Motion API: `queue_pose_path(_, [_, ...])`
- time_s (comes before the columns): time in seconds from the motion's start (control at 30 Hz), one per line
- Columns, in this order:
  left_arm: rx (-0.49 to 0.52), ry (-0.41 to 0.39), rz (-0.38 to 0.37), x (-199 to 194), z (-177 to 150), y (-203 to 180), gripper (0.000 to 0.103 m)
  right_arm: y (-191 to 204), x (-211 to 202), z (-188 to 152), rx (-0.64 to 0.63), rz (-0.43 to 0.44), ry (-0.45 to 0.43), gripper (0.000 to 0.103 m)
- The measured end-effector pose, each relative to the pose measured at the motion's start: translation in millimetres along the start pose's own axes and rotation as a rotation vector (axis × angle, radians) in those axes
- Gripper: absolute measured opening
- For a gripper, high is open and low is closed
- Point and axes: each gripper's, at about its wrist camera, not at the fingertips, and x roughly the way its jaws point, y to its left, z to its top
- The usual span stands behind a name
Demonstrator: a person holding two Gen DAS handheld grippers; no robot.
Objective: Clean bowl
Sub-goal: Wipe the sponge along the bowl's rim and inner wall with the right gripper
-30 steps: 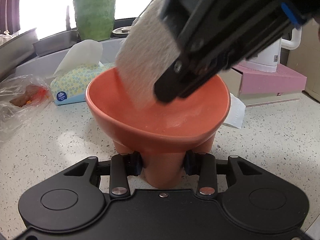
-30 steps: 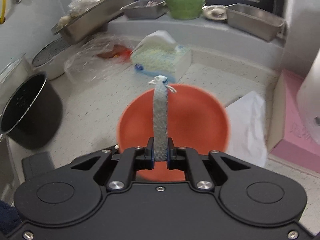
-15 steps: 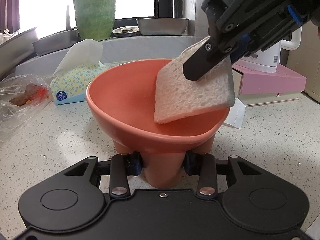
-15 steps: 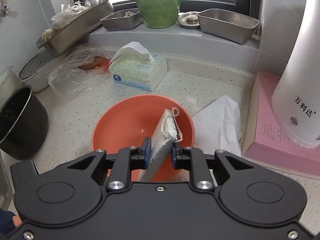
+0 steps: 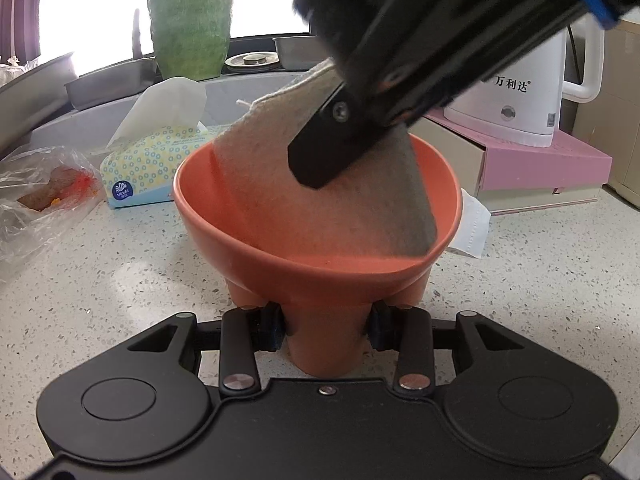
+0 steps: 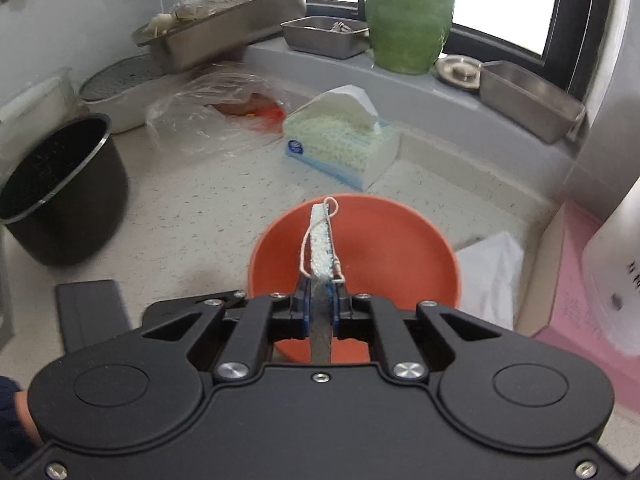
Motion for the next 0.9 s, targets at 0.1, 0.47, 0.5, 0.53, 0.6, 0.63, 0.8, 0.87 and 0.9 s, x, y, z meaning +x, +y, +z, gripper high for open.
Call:
queue_pose_path(0.1, [0.000,0.000,0.000,0,0,0,0.038,-10,2,4,0.034,-0.030,0.003,0.011])
queue_pose_path(0.47, [0.002,0.000,0.002,0,0,0,0.038,-39,-18,-13,0.140,-0.050,0.028,0.011])
queue_pose_path(0.5, [0.003,0.001,0.002,0,0,0,0.038,-38,-18,-13,0.145,-0.037,0.032,0.011])
queue_pose_path(0.53, [0.003,0.001,0.002,0,0,0,0.038,-36,-18,-14,0.149,-0.025,0.037,0.011])
queue_pose_path(0.6, [0.003,0.001,0.001,0,0,0,0.038,-31,-17,-15,0.159,0.011,0.044,0.011])
queue_pose_path(0.63, [0.004,0.001,0.000,0,0,0,0.038,-28,-17,-14,0.161,0.023,0.047,0.011])
queue_pose_path(0.8, [0.005,0.000,-0.004,0,0,2,0.038,-10,-13,-6,0.139,0.077,0.048,0.011])
queue_pose_path(0.87, [0.005,0.000,-0.004,0,0,2,0.038,-5,-11,-3,0.135,0.084,0.039,0.011])
queue_pose_path(0.9, [0.005,0.000,-0.003,0,0,2,0.038,-4,-10,-2,0.132,0.085,0.035,0.011])
